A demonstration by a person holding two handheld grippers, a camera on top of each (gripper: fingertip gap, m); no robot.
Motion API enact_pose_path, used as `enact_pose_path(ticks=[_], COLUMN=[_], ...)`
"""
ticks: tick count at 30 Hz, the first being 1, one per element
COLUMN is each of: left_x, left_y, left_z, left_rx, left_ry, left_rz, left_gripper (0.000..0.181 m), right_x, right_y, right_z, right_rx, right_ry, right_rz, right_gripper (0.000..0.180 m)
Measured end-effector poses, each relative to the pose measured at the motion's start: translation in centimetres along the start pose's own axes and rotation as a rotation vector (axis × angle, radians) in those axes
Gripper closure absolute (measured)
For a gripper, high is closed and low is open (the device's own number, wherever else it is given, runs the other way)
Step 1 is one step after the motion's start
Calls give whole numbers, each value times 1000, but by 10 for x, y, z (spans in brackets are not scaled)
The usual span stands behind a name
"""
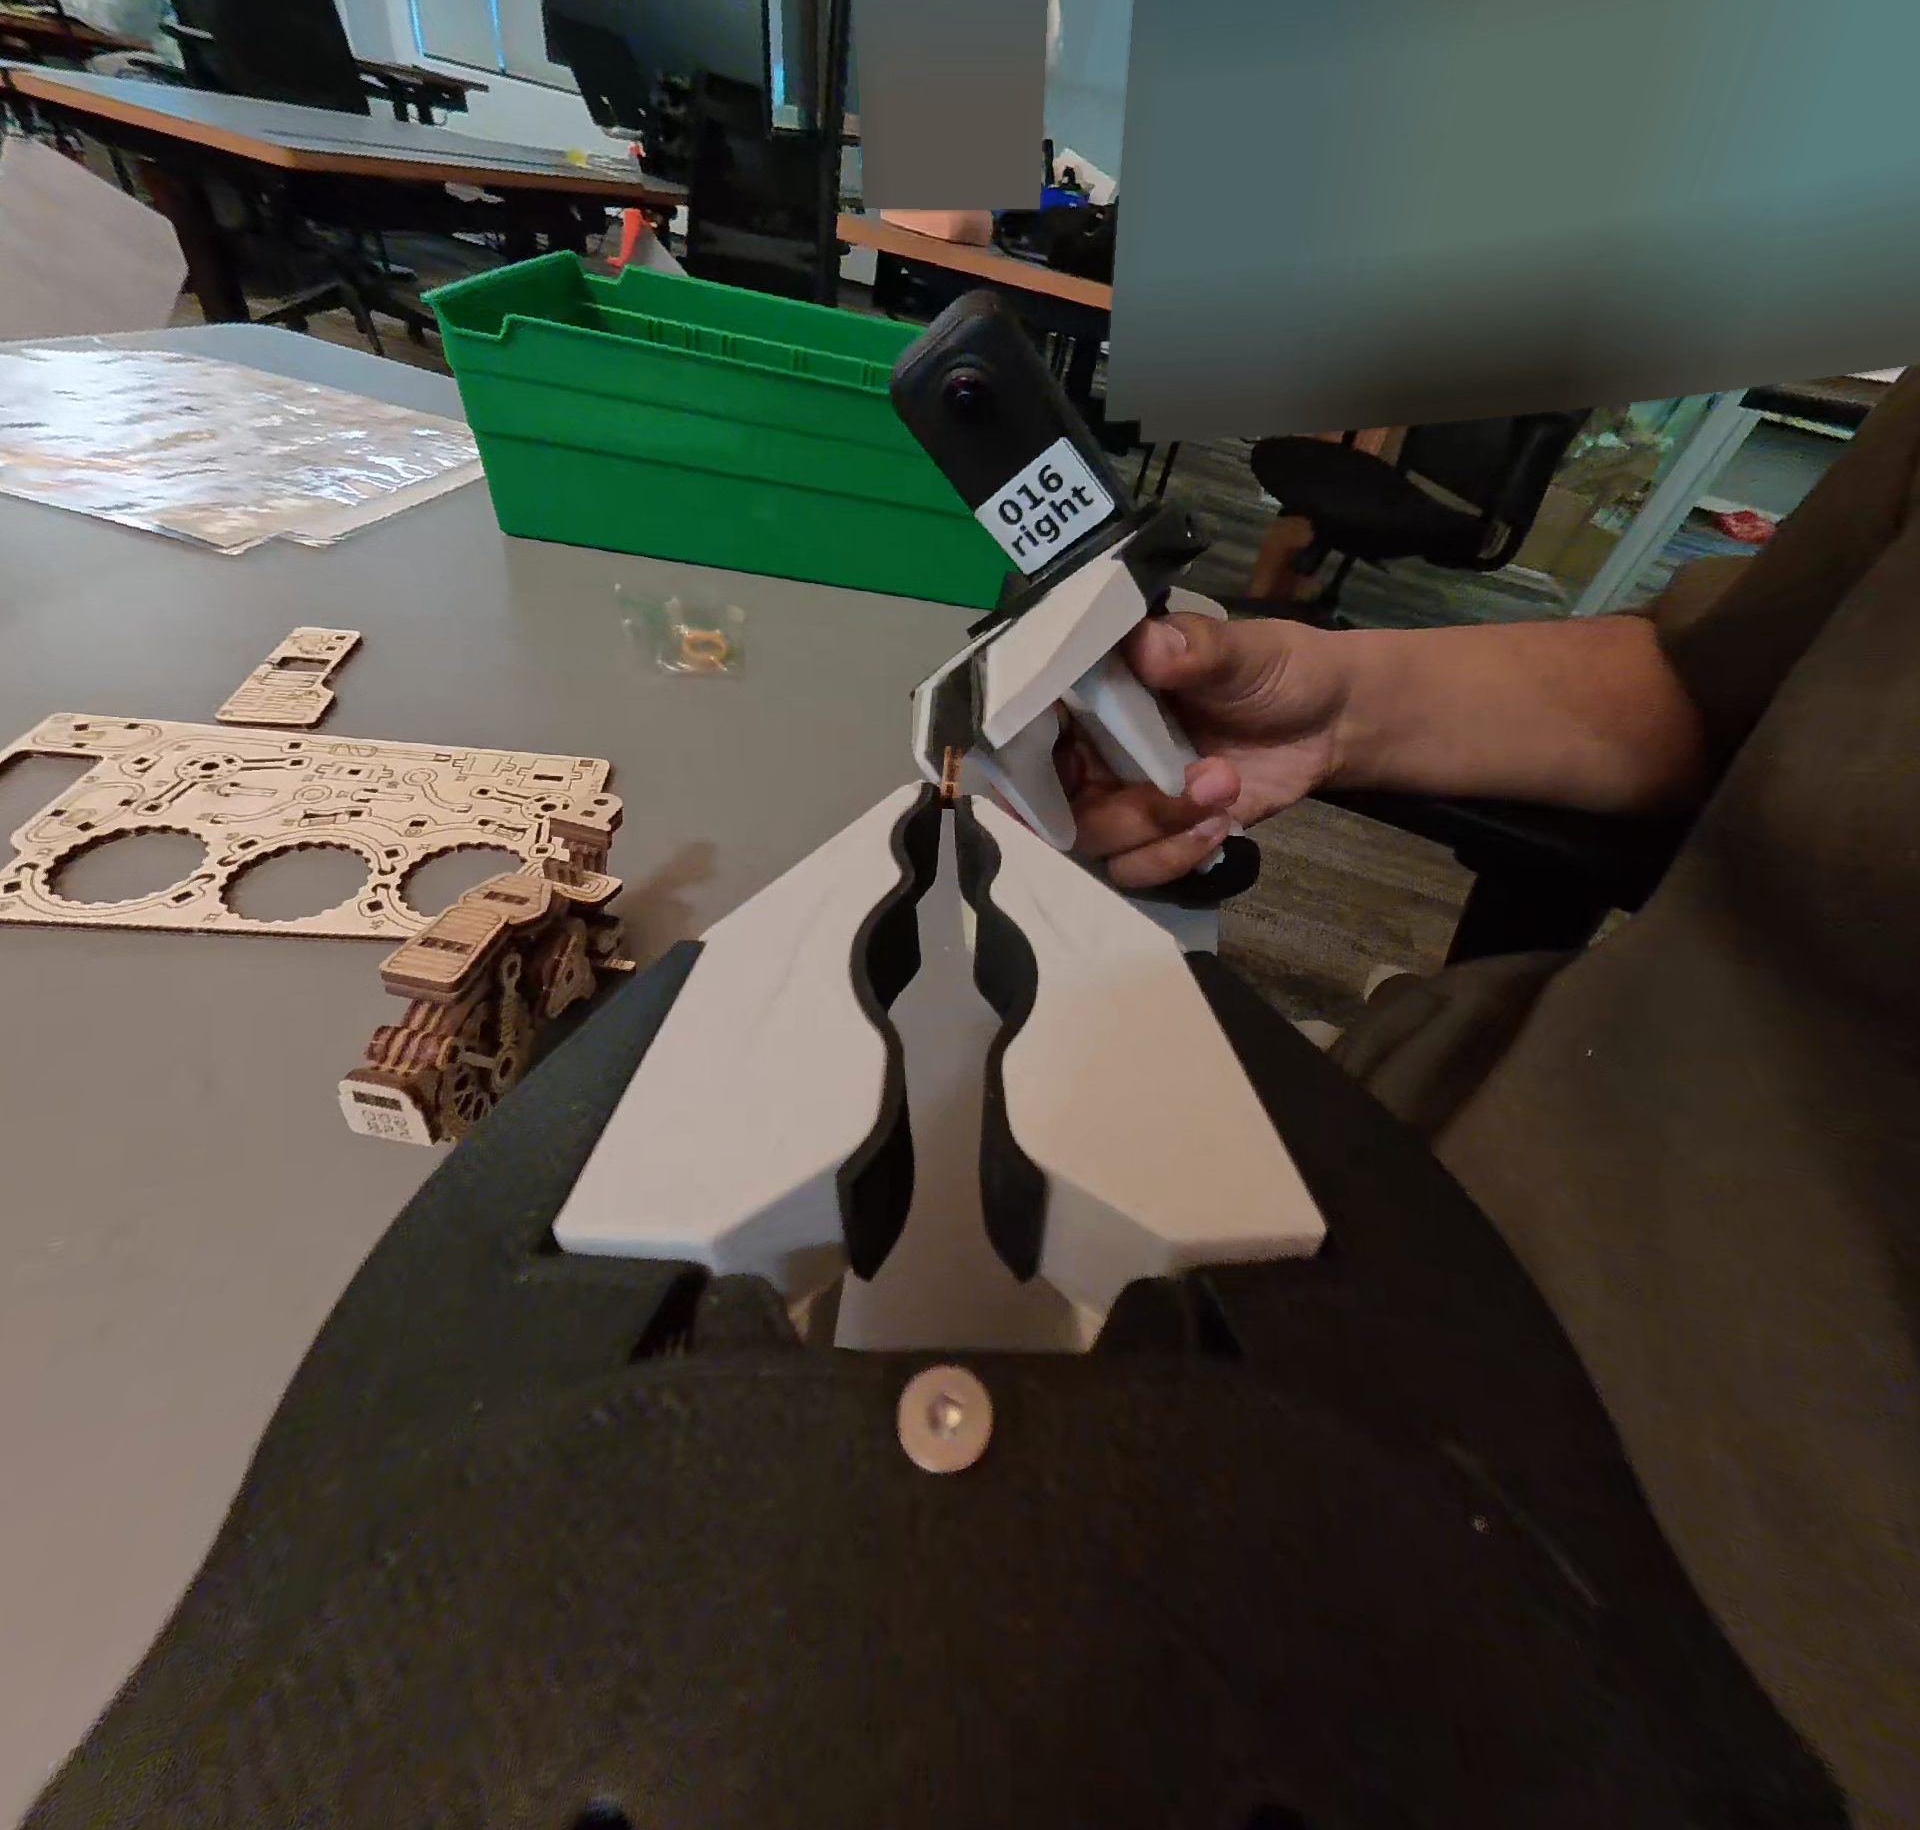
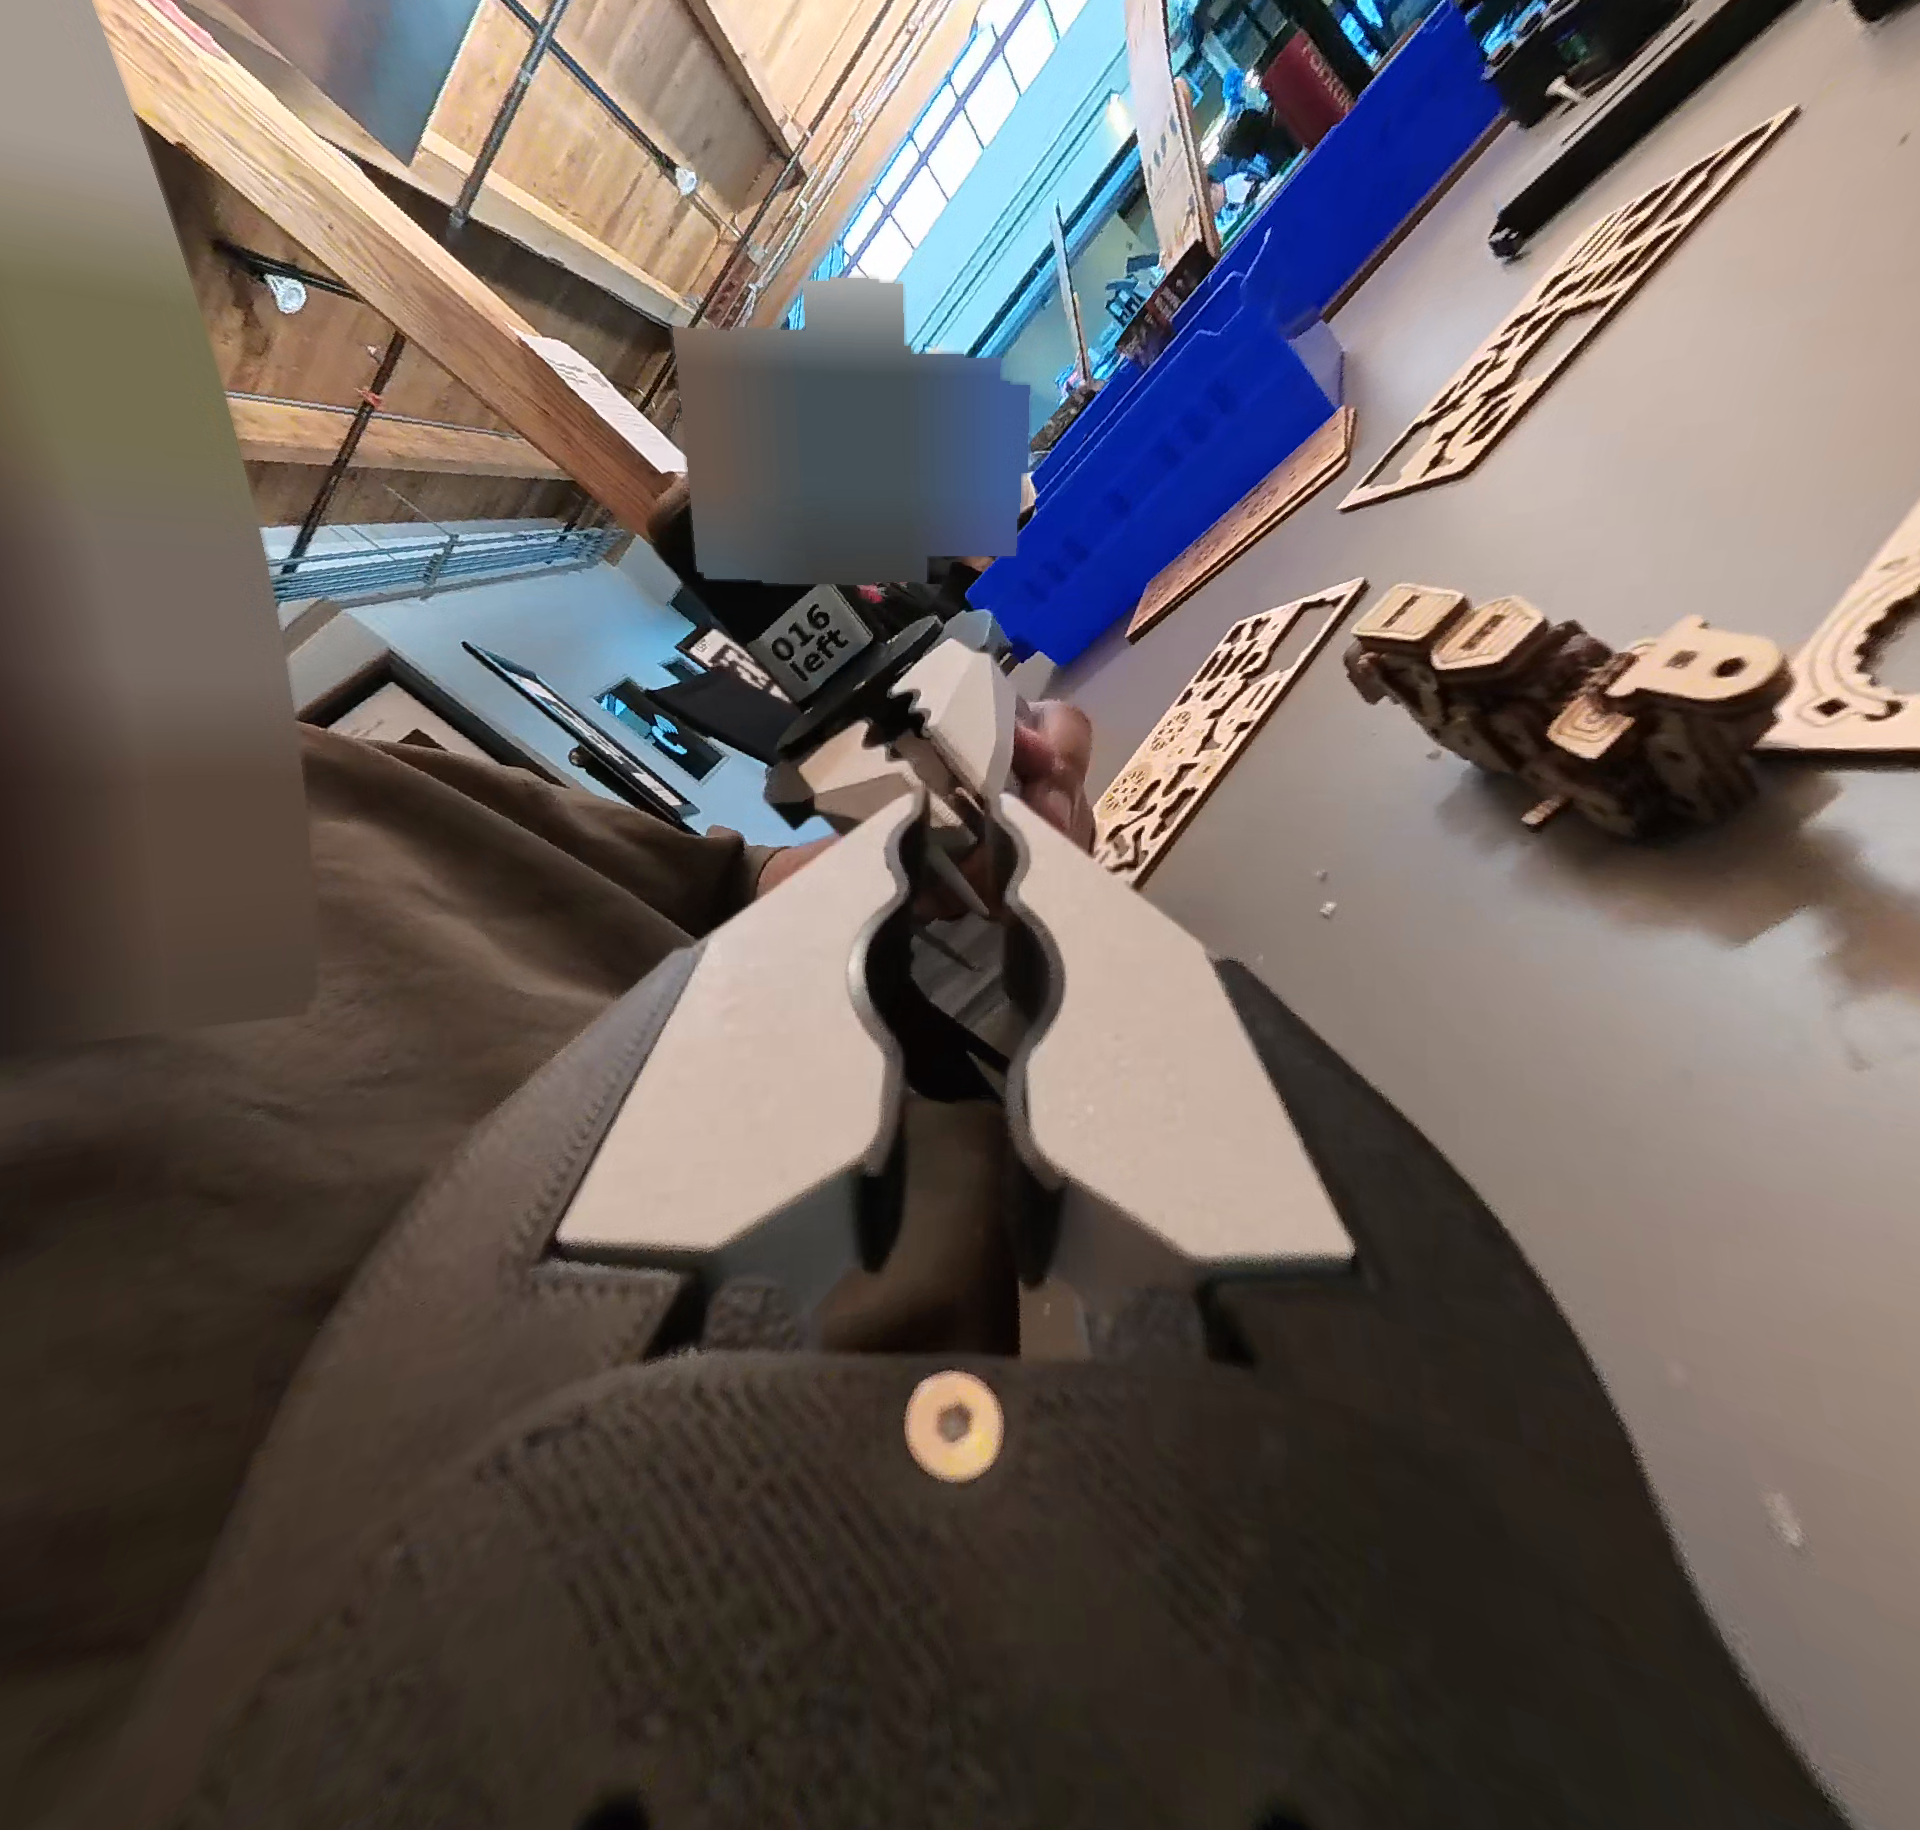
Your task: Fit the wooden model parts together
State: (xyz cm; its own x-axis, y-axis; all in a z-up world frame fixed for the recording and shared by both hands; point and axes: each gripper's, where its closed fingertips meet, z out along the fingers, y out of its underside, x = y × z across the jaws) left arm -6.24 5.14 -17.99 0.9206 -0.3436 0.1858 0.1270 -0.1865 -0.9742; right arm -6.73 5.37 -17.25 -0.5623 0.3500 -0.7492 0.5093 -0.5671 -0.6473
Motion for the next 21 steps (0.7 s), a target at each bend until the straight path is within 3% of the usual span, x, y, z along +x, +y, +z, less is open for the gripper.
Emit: enact_pose_path(ticks=[11,17,21], left_x=[6,11,13], left_y=[-1,-6,-6], left_z=[0,0,-1], left_rx=[11,39,34], left_ry=[53,189,223], left_rz=[-60,-314,-381], left_gripper=[181,181,181], right_x=[-2,-9,-10], right_y=[4,5,6], right_z=[1,5,5], right_rx=[-30,-63,-77], right_ry=[-3,19,42], right_rz=[-43,-201,-282], right_gripper=[175,180,180])
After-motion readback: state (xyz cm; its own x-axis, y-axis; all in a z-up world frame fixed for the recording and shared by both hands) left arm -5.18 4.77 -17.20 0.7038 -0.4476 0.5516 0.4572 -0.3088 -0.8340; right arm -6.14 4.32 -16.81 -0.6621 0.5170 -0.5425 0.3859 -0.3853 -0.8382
